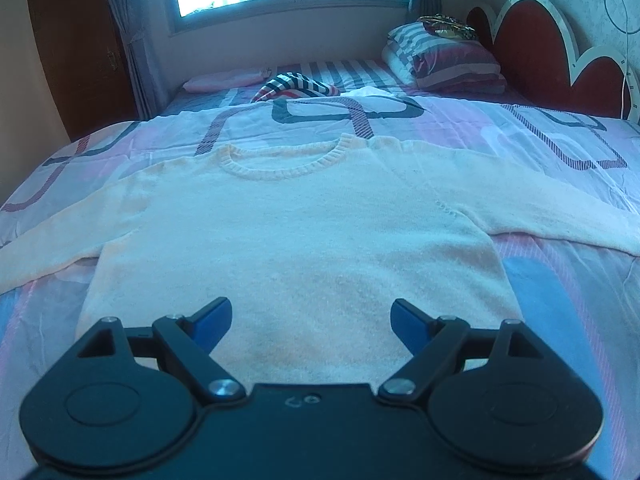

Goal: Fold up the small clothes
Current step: 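Move the right tool to a sweater sleeve cuff and grasp it, then fold the held sleeve across the sweater body, then open the right tool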

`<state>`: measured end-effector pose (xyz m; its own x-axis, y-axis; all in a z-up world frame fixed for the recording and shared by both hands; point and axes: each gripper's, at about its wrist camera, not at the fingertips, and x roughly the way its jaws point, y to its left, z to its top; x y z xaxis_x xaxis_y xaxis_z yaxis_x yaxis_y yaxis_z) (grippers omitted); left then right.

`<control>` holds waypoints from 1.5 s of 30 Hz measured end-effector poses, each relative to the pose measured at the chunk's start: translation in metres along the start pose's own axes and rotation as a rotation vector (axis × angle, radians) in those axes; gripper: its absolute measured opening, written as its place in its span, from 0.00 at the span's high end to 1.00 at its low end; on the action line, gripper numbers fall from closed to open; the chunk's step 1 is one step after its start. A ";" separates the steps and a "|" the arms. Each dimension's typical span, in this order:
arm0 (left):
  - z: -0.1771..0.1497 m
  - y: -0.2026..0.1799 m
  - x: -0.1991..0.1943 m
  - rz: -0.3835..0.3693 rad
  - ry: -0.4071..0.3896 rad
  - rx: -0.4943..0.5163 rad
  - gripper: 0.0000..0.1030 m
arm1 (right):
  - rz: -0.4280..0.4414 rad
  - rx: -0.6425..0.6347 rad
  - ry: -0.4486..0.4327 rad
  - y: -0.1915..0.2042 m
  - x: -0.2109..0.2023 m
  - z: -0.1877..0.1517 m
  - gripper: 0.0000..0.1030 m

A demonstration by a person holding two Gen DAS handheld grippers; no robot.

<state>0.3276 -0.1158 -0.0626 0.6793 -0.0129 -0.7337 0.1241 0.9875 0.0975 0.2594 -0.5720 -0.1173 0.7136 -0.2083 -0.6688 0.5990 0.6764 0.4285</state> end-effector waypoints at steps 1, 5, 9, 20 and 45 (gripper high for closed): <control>0.002 -0.001 0.001 0.001 0.002 0.004 0.17 | 0.001 0.007 0.003 -0.001 0.002 0.004 0.98; 0.011 0.004 0.005 -0.006 -0.008 0.001 0.15 | -0.012 -0.113 -0.069 0.014 -0.009 0.019 0.98; 0.018 0.017 0.015 -0.007 0.024 -0.018 0.14 | -0.062 -0.097 0.027 0.012 0.015 0.023 0.98; 0.017 0.078 0.041 0.034 0.052 -0.056 0.19 | 0.076 -0.301 -0.061 0.127 -0.006 -0.005 0.98; 0.011 0.221 0.050 -0.030 -0.009 -0.235 0.25 | 0.482 -0.777 0.175 0.411 0.024 -0.248 0.98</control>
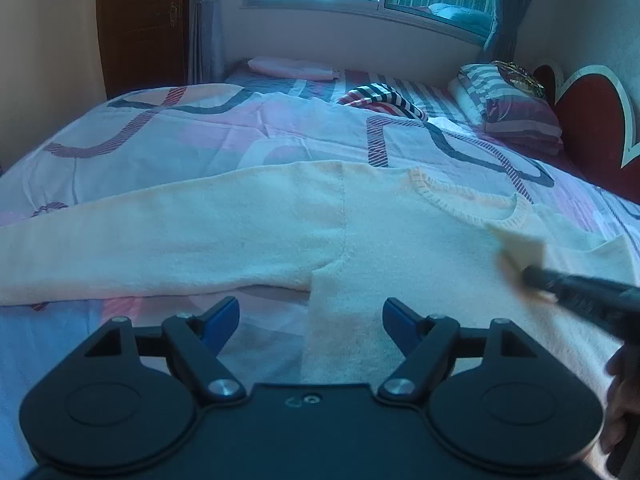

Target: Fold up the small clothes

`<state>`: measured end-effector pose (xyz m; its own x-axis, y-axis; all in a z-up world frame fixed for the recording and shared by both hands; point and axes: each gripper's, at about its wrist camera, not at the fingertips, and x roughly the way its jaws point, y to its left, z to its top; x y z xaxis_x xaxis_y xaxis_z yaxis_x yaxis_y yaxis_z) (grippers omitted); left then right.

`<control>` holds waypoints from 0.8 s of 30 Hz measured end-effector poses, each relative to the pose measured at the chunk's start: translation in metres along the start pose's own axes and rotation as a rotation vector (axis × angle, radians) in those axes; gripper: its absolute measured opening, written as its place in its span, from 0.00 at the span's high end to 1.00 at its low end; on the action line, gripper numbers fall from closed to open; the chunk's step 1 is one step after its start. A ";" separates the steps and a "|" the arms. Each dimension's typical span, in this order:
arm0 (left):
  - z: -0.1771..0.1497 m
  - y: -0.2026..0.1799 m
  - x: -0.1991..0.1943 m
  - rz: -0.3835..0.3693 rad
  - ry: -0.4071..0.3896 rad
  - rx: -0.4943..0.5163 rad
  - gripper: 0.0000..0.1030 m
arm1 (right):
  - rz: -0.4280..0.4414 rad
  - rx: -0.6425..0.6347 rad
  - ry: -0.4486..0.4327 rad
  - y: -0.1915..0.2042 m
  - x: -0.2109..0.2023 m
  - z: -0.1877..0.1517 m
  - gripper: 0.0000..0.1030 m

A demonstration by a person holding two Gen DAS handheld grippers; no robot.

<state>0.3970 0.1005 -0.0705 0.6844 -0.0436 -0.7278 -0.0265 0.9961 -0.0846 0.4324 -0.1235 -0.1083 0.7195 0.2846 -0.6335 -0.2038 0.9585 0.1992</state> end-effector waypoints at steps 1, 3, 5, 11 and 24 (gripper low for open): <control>0.001 0.000 0.001 -0.007 0.003 -0.003 0.25 | 0.021 -0.017 0.024 0.007 0.005 -0.005 0.97; 0.004 -0.004 0.004 -0.029 0.003 -0.008 0.25 | 0.029 -0.047 0.005 0.013 0.007 -0.009 0.84; 0.007 -0.011 0.005 -0.052 -0.002 -0.005 0.25 | 0.036 -0.036 -0.035 0.011 -0.003 -0.012 0.54; 0.015 -0.059 0.025 -0.192 0.018 0.007 0.42 | -0.075 0.117 -0.105 -0.038 -0.039 -0.009 0.67; 0.020 -0.127 0.081 -0.298 0.082 -0.052 0.98 | -0.363 0.425 -0.168 -0.165 -0.125 -0.025 0.71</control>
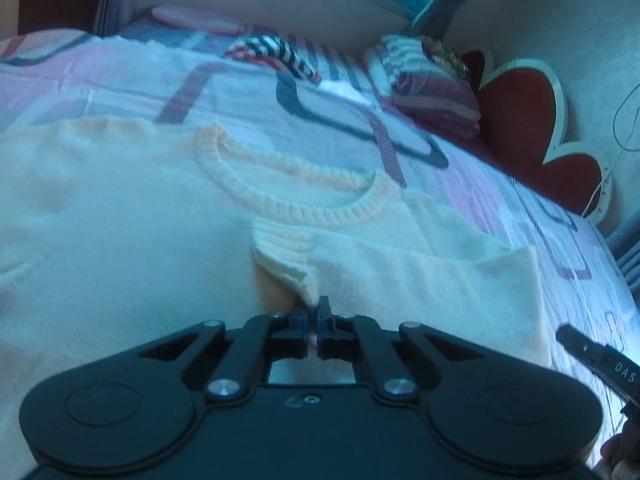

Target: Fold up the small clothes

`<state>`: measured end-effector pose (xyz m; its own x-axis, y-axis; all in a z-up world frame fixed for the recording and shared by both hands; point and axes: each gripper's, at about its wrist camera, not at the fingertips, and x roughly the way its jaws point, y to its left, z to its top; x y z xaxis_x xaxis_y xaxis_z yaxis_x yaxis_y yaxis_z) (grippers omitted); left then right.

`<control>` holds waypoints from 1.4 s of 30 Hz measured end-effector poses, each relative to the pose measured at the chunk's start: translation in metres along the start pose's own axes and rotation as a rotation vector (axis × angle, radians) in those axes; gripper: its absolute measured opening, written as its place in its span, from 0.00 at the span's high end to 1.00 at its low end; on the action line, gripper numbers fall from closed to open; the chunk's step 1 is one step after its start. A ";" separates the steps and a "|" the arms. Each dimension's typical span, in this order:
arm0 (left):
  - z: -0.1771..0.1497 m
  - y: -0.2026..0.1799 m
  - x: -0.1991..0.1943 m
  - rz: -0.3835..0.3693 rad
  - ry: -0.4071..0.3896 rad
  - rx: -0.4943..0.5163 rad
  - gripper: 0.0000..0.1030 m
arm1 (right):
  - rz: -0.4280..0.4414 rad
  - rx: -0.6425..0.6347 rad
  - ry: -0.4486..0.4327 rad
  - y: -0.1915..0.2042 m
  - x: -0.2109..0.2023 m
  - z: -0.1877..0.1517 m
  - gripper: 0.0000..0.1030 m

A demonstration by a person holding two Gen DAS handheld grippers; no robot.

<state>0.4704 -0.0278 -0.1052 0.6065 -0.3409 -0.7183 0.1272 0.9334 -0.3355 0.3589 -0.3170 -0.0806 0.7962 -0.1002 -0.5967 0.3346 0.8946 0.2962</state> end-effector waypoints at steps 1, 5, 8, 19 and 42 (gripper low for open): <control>0.001 0.000 -0.006 0.004 -0.022 0.009 0.98 | -0.007 0.025 0.005 -0.007 0.000 0.002 0.71; 0.009 0.011 -0.033 0.060 -0.089 0.042 0.98 | -0.007 0.080 0.020 -0.021 -0.002 0.005 0.71; 0.016 0.029 -0.050 0.109 -0.131 0.035 0.98 | 0.006 0.079 0.024 -0.018 0.000 0.003 0.71; 0.015 0.075 -0.065 0.183 -0.148 -0.009 0.98 | 0.060 0.017 0.036 0.005 0.006 0.000 0.71; 0.002 0.031 -0.032 0.225 -0.155 0.201 0.52 | 0.314 -0.260 0.136 0.099 0.055 -0.019 0.91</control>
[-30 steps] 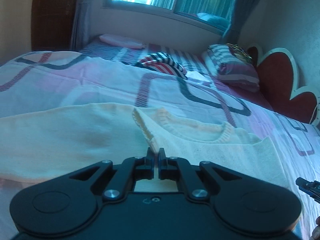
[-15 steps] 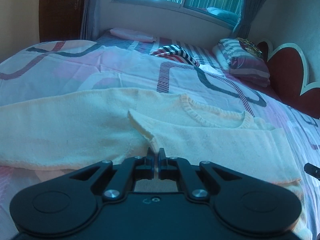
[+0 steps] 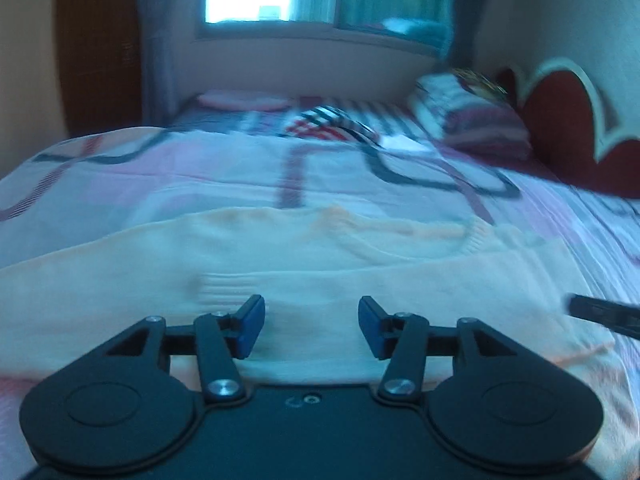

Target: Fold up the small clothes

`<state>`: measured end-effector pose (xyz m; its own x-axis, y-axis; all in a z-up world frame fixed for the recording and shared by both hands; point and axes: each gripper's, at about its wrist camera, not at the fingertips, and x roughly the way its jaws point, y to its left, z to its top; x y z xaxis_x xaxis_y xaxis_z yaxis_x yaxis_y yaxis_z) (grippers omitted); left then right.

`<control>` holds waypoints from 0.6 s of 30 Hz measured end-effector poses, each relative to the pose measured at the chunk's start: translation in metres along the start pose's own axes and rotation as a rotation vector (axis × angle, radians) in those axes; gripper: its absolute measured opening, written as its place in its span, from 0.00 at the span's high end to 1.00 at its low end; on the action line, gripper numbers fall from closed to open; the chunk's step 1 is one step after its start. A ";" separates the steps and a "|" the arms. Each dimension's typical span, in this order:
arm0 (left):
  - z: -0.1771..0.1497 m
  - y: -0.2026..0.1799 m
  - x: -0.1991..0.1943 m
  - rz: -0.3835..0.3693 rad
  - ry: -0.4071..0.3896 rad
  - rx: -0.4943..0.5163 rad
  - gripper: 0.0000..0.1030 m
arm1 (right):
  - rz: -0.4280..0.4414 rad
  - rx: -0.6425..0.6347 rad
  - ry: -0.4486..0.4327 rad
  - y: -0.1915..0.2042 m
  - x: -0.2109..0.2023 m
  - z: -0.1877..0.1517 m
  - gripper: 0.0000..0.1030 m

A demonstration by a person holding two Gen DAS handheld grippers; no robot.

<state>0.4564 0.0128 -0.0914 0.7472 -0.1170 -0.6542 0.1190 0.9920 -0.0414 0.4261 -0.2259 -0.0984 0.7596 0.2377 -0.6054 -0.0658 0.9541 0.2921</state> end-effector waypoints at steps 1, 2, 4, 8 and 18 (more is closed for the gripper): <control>-0.002 -0.008 0.008 -0.009 0.010 0.019 0.52 | 0.026 -0.034 0.024 0.010 0.010 -0.002 0.91; -0.003 -0.014 0.016 -0.016 0.035 0.030 0.52 | 0.046 -0.060 0.037 0.018 0.016 -0.004 0.91; -0.006 -0.017 0.024 -0.017 0.037 0.048 0.51 | 0.085 -0.114 0.045 0.025 0.023 -0.008 0.91; -0.005 0.007 0.026 0.022 0.014 0.020 0.50 | -0.050 -0.043 0.021 -0.019 0.029 0.001 0.91; 0.019 0.011 0.039 0.037 0.010 0.054 0.51 | -0.210 0.064 0.060 -0.082 0.067 0.064 1.00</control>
<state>0.4994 0.0180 -0.1032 0.7455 -0.0795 -0.6618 0.1268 0.9917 0.0237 0.5234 -0.2997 -0.1155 0.7125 0.0473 -0.7001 0.1321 0.9709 0.2000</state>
